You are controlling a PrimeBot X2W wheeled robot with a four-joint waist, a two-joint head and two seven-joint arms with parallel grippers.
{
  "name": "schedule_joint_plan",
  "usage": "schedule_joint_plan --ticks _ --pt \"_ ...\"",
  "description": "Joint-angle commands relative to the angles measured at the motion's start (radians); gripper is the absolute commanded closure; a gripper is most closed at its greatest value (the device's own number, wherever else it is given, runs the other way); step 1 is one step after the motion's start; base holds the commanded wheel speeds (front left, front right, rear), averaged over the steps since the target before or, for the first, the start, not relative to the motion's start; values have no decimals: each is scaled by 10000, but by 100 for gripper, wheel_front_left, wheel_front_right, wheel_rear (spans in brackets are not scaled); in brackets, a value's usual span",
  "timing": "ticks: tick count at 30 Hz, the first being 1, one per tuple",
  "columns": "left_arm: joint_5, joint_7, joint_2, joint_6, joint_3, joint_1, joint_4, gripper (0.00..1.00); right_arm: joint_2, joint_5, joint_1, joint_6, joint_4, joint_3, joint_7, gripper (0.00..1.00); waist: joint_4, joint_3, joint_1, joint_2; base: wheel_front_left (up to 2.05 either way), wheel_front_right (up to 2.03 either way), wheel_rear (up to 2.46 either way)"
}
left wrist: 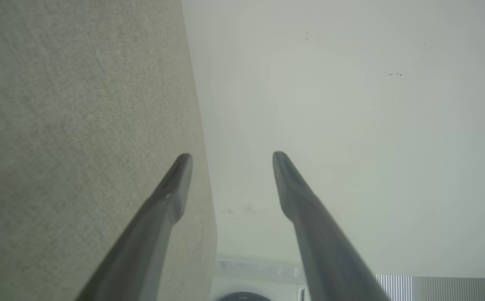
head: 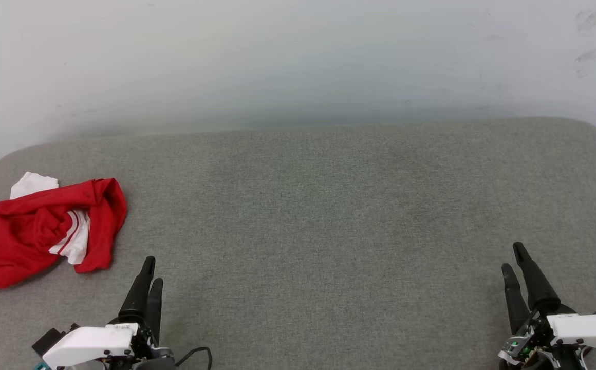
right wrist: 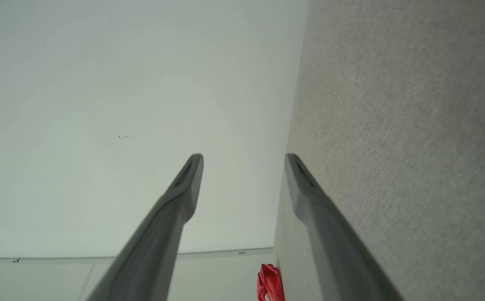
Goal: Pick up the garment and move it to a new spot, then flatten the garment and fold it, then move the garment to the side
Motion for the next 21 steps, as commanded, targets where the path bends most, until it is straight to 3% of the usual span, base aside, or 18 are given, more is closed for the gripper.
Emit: schedule_joint_plan --ticks 1,12,21 --pt "137 -125 21 -5 -29 -27 -263 0 -10 -118 -79 2 -265 74 -127 0 -4 3 0 0 0 0 0" --pt "970 -632 25 -10 192 200 -482 0 -9 -699 58 2 -451 148 -634 0 -33 23 0 0 0 0 0" --pt "2298 -1001 28 -13 645 252 -964 0 -9 -3209 -23 2 -835 -231 -1005 0 -40 49 0 0 0 0 0"
